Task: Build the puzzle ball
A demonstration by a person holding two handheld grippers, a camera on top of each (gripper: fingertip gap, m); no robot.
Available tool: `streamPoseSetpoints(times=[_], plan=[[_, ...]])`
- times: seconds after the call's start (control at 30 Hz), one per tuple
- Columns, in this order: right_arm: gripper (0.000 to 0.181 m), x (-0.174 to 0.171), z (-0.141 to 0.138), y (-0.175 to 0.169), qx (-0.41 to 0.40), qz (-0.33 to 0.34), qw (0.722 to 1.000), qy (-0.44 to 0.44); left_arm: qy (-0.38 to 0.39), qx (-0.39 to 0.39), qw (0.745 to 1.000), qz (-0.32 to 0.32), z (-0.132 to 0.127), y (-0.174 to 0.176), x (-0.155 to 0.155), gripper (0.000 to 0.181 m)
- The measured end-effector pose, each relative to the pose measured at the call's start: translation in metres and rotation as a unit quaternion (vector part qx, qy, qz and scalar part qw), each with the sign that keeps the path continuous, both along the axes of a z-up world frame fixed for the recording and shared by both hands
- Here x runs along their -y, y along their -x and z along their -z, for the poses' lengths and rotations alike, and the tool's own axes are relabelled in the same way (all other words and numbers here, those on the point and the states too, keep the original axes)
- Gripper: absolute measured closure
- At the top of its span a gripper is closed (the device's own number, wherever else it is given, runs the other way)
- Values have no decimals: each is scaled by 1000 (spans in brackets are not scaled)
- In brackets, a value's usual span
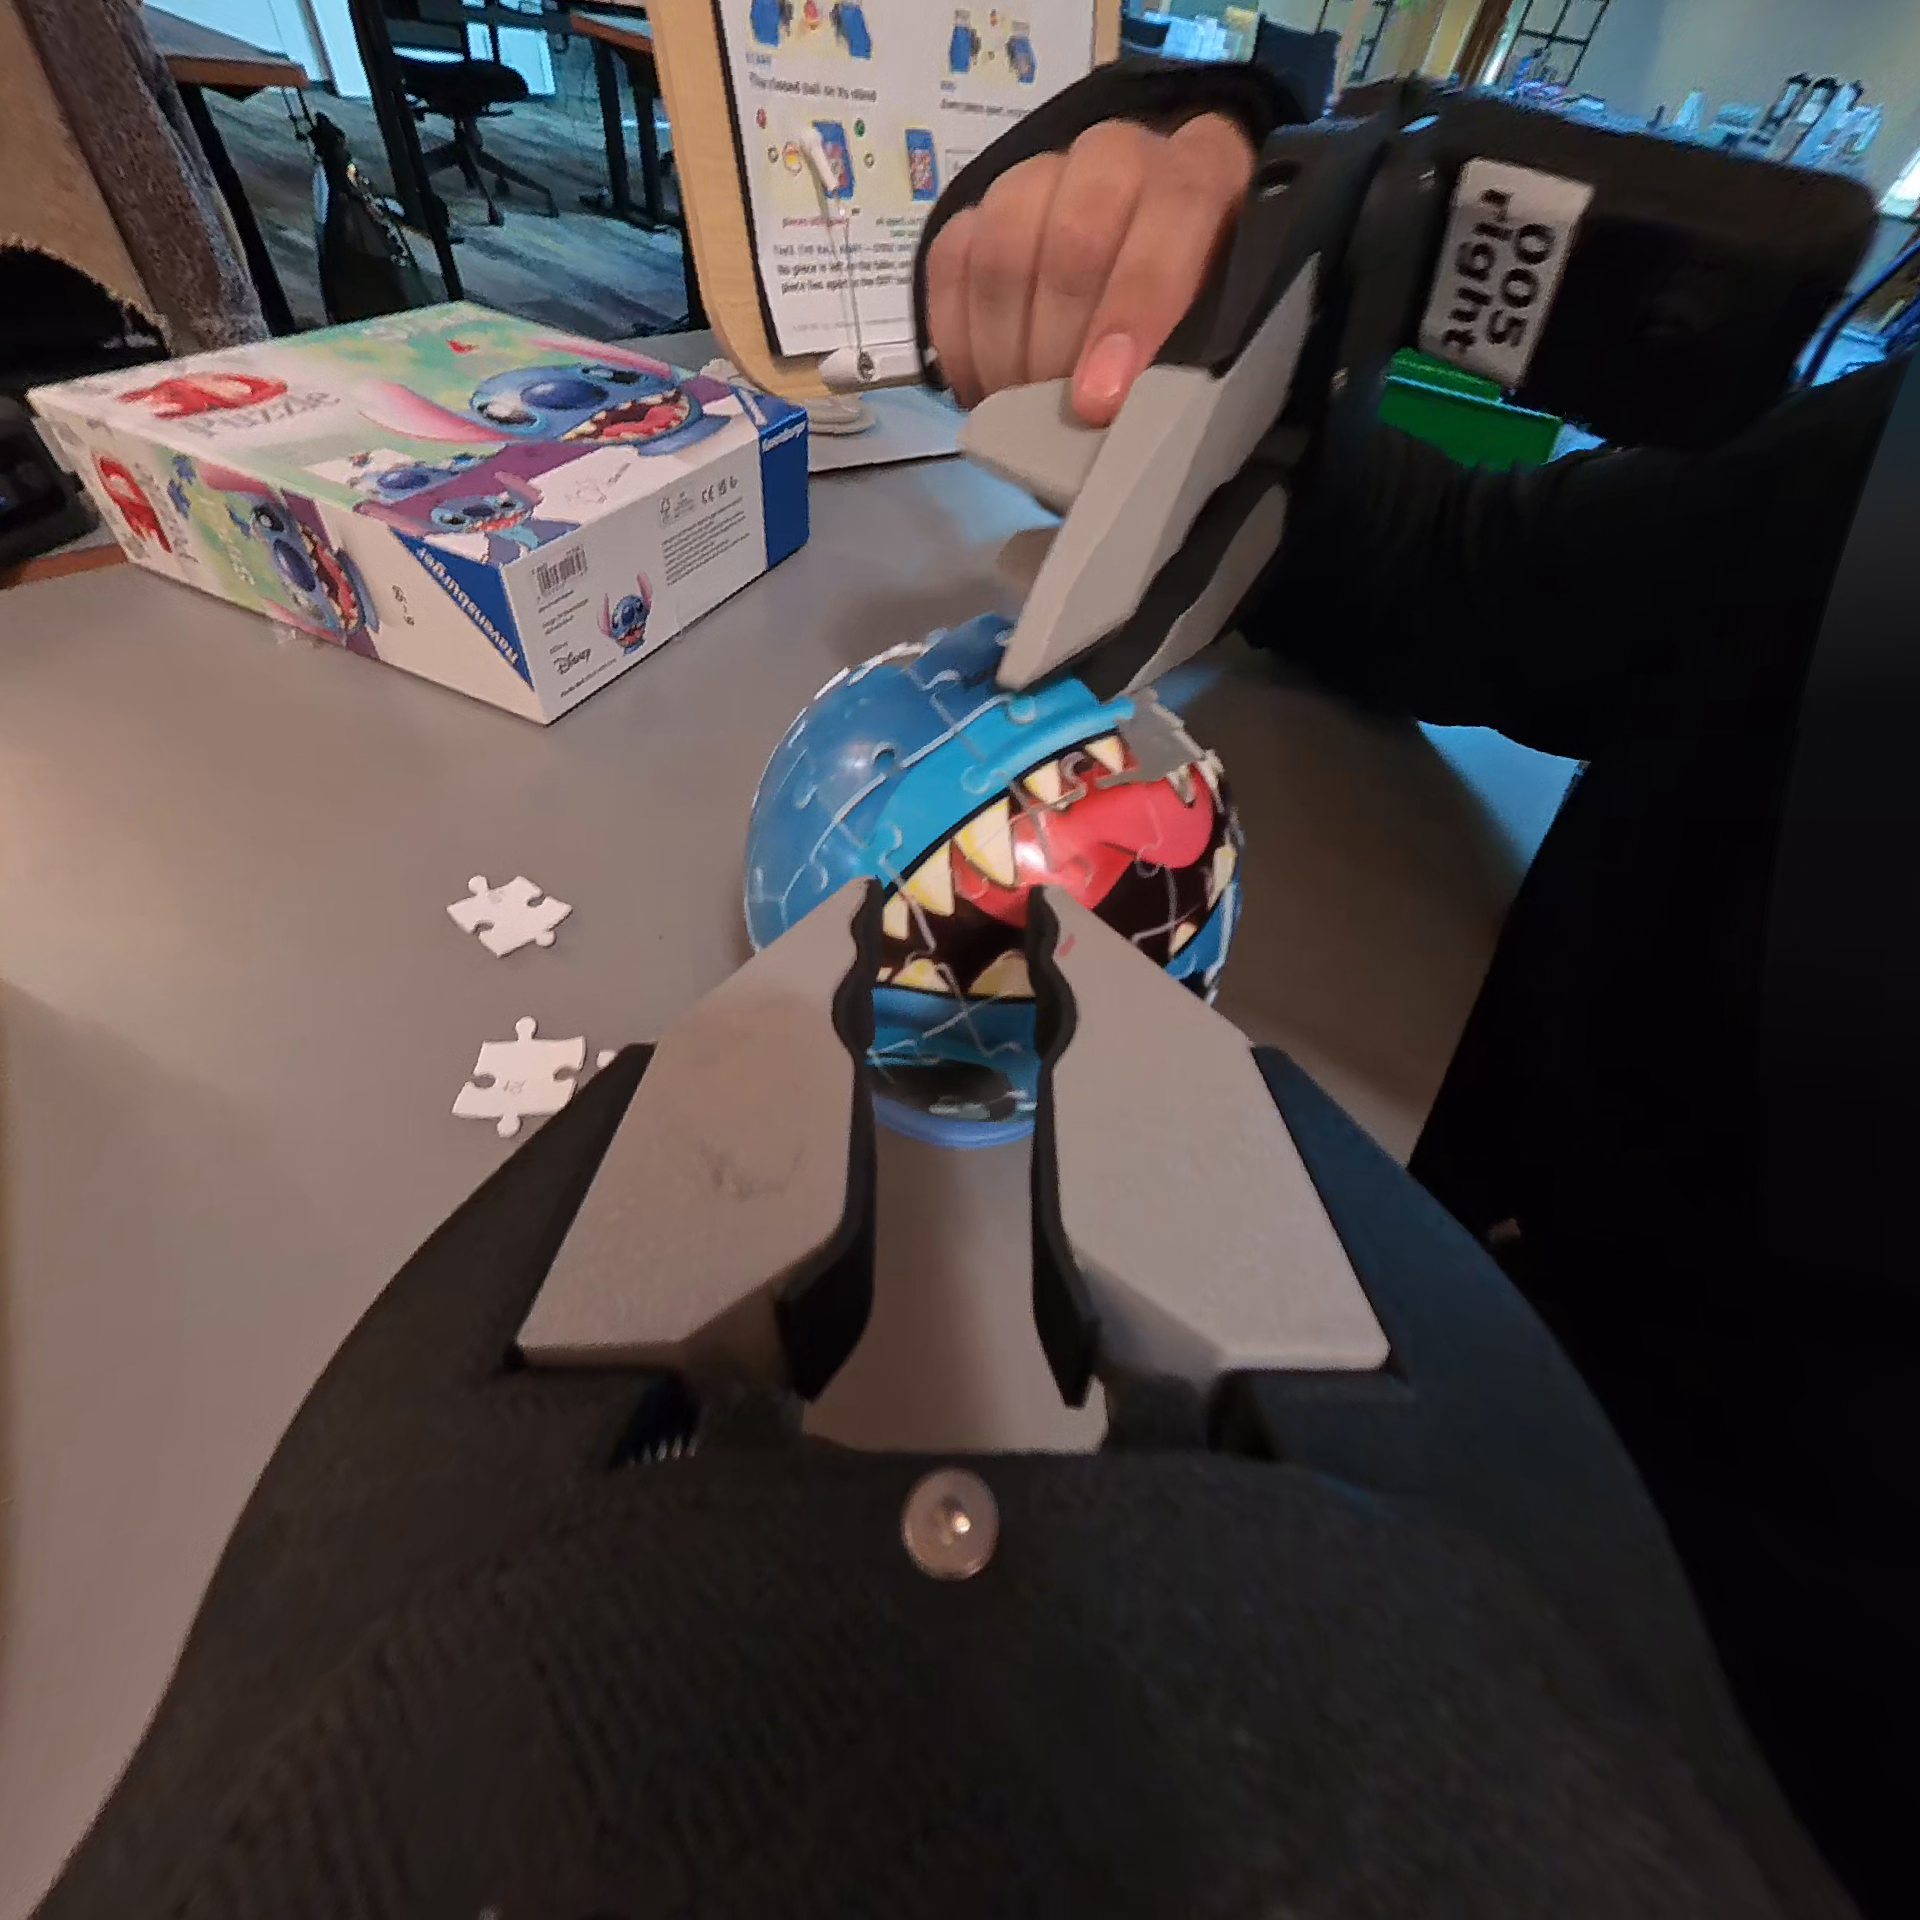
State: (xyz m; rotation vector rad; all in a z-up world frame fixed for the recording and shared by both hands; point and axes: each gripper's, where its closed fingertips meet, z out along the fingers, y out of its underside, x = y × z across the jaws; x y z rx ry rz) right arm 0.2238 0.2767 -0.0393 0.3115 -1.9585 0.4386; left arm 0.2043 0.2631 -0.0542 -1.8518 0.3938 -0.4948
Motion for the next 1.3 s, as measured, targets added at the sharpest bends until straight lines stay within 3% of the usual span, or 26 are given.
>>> streamPoseSetpoints(times=[0.4,0.77,0.9,1.13,1.3], plan=[[171,1,3,1,49,-31,998,24,-15,-21,1000,8,-12,-18,-9,157],[174,9,4,6,46,-48,997,33,-17,-2,1000,7,-14,-17,-10,170],[169,9,3,9,32,-42,998,28,-9,-32,999,-7,-11,-5,-4,163],[176,13,6,8,27,-46,999,6,-4,-40,999,12,-7,-15,5,181],[177,16,8,8,22,-47,999,-5,-4,-53,999,2,-5,-15,3,181]])
